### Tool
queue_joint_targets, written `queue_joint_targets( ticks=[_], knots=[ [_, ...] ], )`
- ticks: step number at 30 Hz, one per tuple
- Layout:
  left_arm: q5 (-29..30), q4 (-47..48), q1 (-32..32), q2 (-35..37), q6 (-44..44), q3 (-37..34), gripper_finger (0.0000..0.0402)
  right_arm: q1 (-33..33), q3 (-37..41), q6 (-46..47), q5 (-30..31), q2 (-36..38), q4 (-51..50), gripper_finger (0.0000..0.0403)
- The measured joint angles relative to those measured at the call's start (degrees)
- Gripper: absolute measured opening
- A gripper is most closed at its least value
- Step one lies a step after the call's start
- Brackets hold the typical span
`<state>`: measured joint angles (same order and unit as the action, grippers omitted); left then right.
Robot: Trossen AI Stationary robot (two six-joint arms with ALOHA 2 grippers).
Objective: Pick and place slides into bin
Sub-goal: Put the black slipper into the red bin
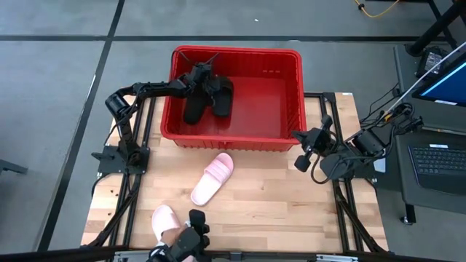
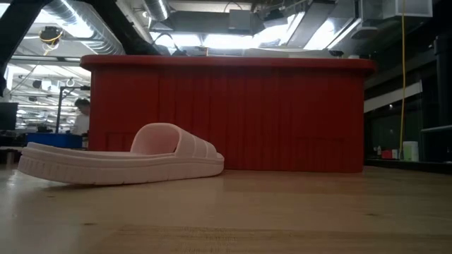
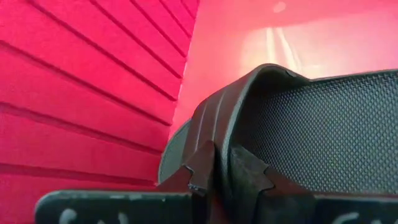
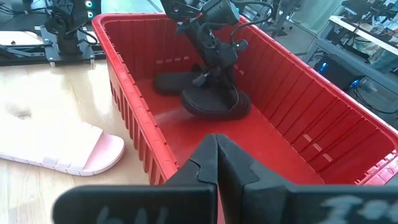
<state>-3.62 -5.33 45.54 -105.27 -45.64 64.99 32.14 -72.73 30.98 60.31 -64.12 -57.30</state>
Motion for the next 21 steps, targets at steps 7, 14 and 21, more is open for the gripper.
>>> queue_joint_targets(
  ticks=[7,14,21],
  knots=[
    [0.12,0.07,-0.07,0.01,0.97,0.0,0.0044,0.0,0.0,0.0,0.0,0.0,0.07,0.0002],
    [2.0,0.31,-0.13,0.02,1.98,0.0,0.008,0.0,0.0,0.0,0.02,0.0,0.07,0.0002],
    [1.99,0.9,-0.22,0.07,1.95,0.0,0.0115,0.0,0.0,0.0,0.04,0.0,0.07,0.0002]
  ],
)
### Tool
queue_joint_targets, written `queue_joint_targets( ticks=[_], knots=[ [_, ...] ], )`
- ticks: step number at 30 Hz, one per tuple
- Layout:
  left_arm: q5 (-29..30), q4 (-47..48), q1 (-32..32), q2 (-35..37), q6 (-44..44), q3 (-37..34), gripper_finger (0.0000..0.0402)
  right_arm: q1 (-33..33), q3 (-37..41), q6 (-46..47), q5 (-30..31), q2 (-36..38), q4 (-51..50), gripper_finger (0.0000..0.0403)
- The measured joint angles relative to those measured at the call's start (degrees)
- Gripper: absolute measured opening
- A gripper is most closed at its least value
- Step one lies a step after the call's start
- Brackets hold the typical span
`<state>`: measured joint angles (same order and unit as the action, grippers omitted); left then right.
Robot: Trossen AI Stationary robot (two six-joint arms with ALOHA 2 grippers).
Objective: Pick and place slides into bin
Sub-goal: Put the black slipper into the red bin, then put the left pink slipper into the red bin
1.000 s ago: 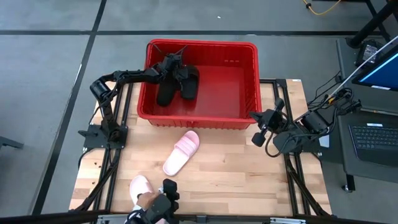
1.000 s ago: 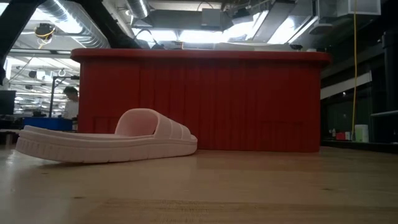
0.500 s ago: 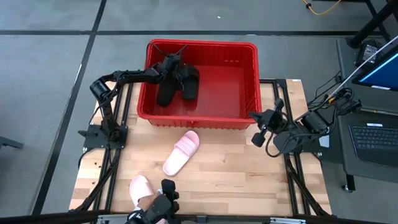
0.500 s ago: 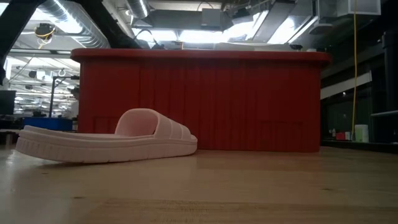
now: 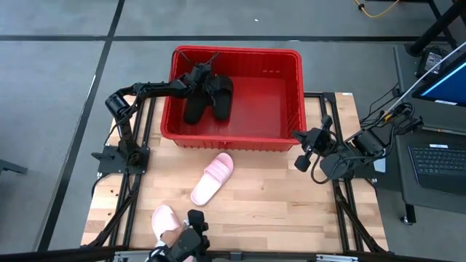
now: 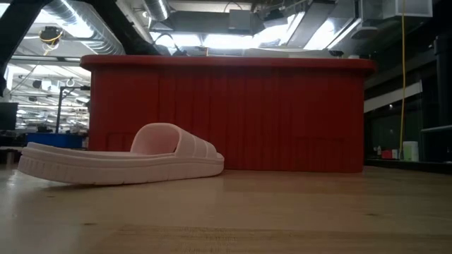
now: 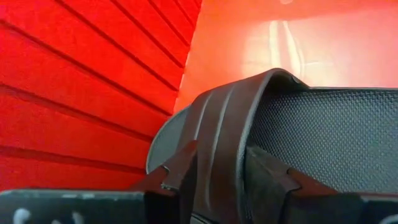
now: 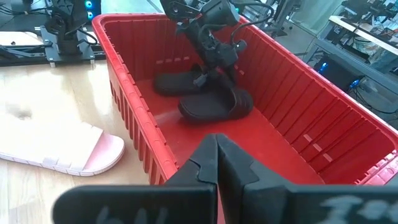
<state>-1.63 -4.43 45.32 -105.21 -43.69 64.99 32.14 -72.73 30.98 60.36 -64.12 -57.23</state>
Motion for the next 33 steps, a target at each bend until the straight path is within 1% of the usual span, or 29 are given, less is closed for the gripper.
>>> queue_joint_targets(
  ticks=[4,11,18,22,25,27,30,33],
  knots=[
    [-0.02,0.57,0.0,0.0,1.0,0.0,0.0124,0.0,0.0,0.21,0.0,0.0,0.02,0.0002],
    [-0.02,2.13,-0.38,1.75,2.47,0.02,0.0124,0.0,0.0,0.22,0.0,0.01,0.01,0.0002],
    [-1.14,9.41,-0.6,3.53,2.48,0.04,0.0123,0.0,0.0,0.12,0.0,0.02,0.02,0.0002],
    [-0.87,11.14,-0.93,4.64,2.68,0.04,0.0124,0.0,0.0,0.02,0.0,0.02,0.02,0.0002],
    [-0.87,11.1,-1.34,6.79,4.1,0.11,0.0125,0.0,0.0,0.02,-0.02,0.02,0.0,0.0002],
    [-0.53,12.66,-1.78,8.77,6.18,0.68,0.0124,0.0,0.0,0.02,-0.02,0.02,0.1,0.0002],
    [1.01,16.57,-2.78,13.22,10.17,1.44,0.0121,-0.07,-0.02,0.01,-0.01,0.02,1.27,0.0002],
    [1.06,19.98,-4.15,18.95,12.24,1.44,0.0118,-0.24,-0.02,-0.32,0.0,0.02,2.88,0.0002]
  ],
)
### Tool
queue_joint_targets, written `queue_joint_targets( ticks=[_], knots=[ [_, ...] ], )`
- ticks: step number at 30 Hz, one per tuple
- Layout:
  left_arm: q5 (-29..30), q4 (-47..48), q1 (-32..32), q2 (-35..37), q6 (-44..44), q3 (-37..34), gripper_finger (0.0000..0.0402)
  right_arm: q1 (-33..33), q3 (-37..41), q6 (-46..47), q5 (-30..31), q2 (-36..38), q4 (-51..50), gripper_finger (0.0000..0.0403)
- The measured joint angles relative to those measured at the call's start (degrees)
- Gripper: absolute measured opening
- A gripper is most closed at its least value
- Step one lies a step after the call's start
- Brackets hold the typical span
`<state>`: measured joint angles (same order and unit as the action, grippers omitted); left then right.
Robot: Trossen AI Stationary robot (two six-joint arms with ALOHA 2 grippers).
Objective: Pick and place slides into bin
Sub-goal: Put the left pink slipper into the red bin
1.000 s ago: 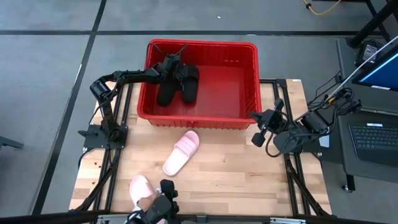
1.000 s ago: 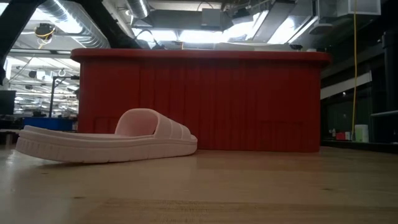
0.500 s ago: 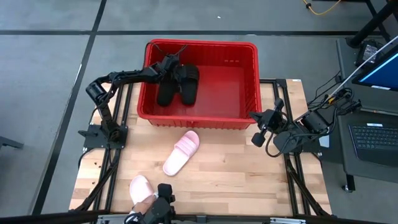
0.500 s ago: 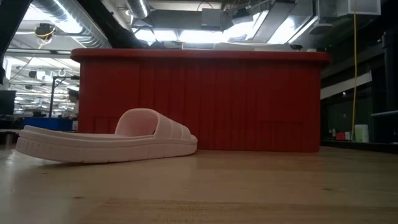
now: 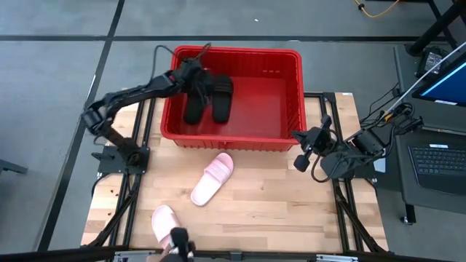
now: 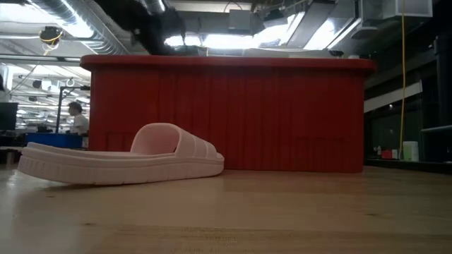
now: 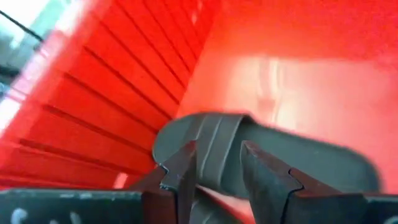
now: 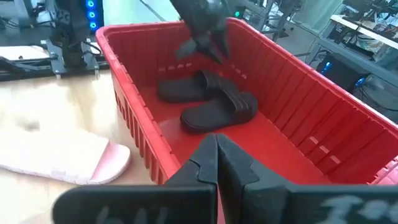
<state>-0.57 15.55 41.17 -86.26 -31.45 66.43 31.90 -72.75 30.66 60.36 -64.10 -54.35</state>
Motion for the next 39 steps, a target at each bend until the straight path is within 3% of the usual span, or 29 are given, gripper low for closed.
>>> queue_joint_targets(
  ticks=[9,13,18,21,25,28,33,36,39],
  knots=[
    [-0.45,9.22,-10.04,18.5,2.16,0.0,0.0112,0.0,-0.02,-11.71,-3.0,0.0,2.59,0.0002],
    [1.11,12.42,-16.01,24.08,7.11,0.0,0.0085,-0.02,-0.02,-16.06,-5.05,0.09,2.98,0.0002],
    [7.7,21.14,-25.13,28.19,18.08,0.0,0.0035,-0.02,-0.02,-23.73,-5.35,1.21,7.02,0.0002],
    [15.47,24.85,-31.8,28.74,23.33,0.0,0.0007,-0.57,-0.02,-28.32,-10.36,3.09,9.74,0.0002],
    [25.44,27.42,-40.26,28.05,29.47,-0.02,0.0002,-3.05,-0.02,-31.63,-20.61,5.91,11.17,0.0002],
    [30.88,28.2,-46.02,27.04,34.55,-0.04,0.0001,-5.4,-0.02,-34.66,-23.86,6.68,11.1,0.0002],
    [36.41,37.62,-53.18,24.46,46.88,4.72,0.0001,-9.0,-0.02,-41.19,-30.05,6.78,11.13,0.0002],
    [37.23,45.23,-56.39,21.22,55.79,9.73,0.0001,-10.78,-0.02,-43.46,-35.16,6.94,11.54,0.0002],
    [36.94,51.25,-59.24,16.43,59.88,14.83,0.0001,-12.26,-0.02,-44.7,-36.16,7.3,11.56,0.0002]
  ],
)
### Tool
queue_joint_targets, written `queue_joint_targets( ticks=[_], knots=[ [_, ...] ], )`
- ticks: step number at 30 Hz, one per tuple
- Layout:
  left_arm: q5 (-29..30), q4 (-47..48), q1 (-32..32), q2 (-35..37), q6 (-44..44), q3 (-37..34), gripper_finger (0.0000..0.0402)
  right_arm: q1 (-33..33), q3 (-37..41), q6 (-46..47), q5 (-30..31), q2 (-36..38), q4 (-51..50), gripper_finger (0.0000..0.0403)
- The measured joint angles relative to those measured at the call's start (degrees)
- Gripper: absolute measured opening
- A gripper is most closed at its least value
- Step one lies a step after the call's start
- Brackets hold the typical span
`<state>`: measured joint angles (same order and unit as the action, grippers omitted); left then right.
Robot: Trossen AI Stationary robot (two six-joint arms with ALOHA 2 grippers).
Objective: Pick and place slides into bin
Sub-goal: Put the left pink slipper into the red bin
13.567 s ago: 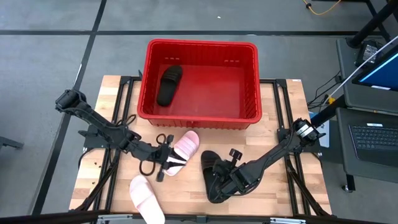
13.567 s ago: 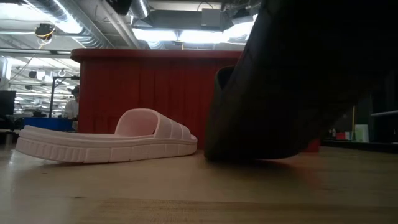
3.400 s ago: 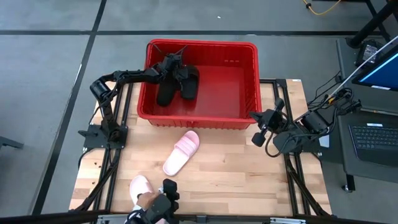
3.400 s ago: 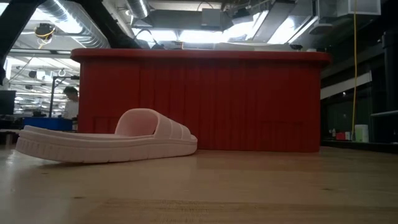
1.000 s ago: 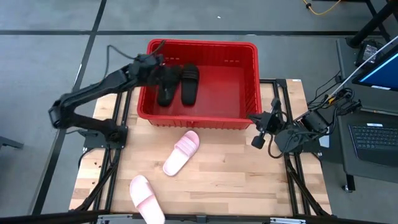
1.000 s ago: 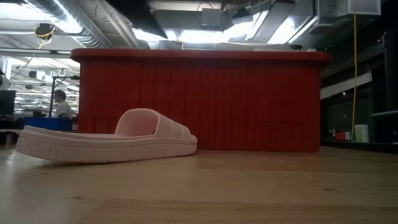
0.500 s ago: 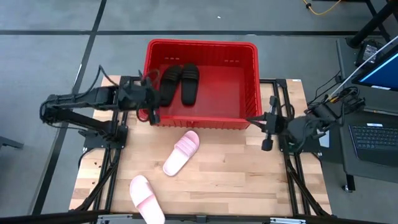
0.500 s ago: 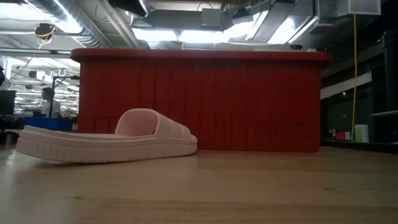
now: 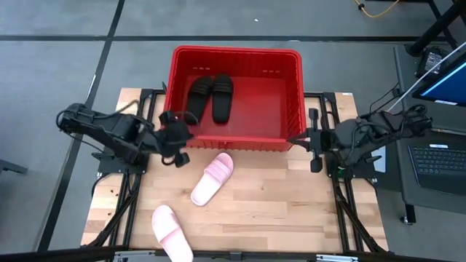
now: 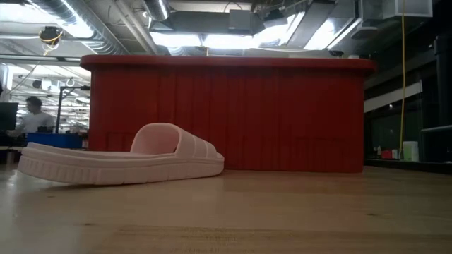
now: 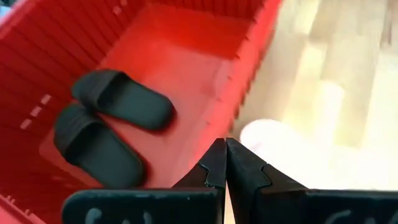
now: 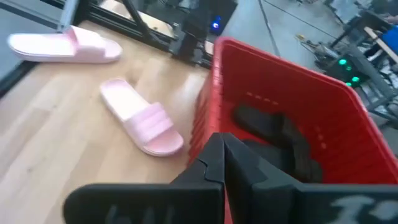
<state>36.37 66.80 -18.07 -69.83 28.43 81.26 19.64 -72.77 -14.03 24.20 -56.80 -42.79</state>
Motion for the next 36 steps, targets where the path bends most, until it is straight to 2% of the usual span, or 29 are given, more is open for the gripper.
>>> queue_joint_targets(
  ticks=[3,10,14,22,25,29,31,36],
  knots=[
    [-3.16,6.98,-2.09,-5.15,3.87,6.18,0.0002,-1.1,0.0,-1.74,-0.02,0.42,-0.01,0.0002],
    [-12.38,23.41,-8.08,-17.1,23.14,20.73,0.0001,-2.08,0.0,-3.06,-1.68,1.78,-0.76,0.0002],
    [-16.58,23.23,-12.44,-22.75,26.15,26.72,0.0001,-2.08,0.0,-3.22,-2.01,2.54,-2.61,0.0002],
    [-17.04,23.08,-20.75,-32.94,40.86,37.11,0.0001,-2.08,0.02,-5.8,-3.72,3.62,-5.4,0.0002],
    [-19.89,23.14,-23.36,-35.74,46.07,38.31,0.0001,-2.08,0.02,-6.32,-6.6,3.76,-5.89,0.0002],
    [-27.85,23.17,-25.52,-37.97,56.94,38.48,0.0001,-2.04,0.02,-8.69,-8.47,3.86,-5.98,0.0002],
    [-28.97,22.03,-26.42,-39.41,60.73,38.47,0.0001,-2.08,0.02,-8.77,-8.85,3.87,-5.98,0.0002],
    [-29.2,12.65,-27.61,-42.56,63.75,38.46,0.0001,-2.06,0.02,-8.71,-8.91,3.87,-5.97,0.0002]
  ],
)
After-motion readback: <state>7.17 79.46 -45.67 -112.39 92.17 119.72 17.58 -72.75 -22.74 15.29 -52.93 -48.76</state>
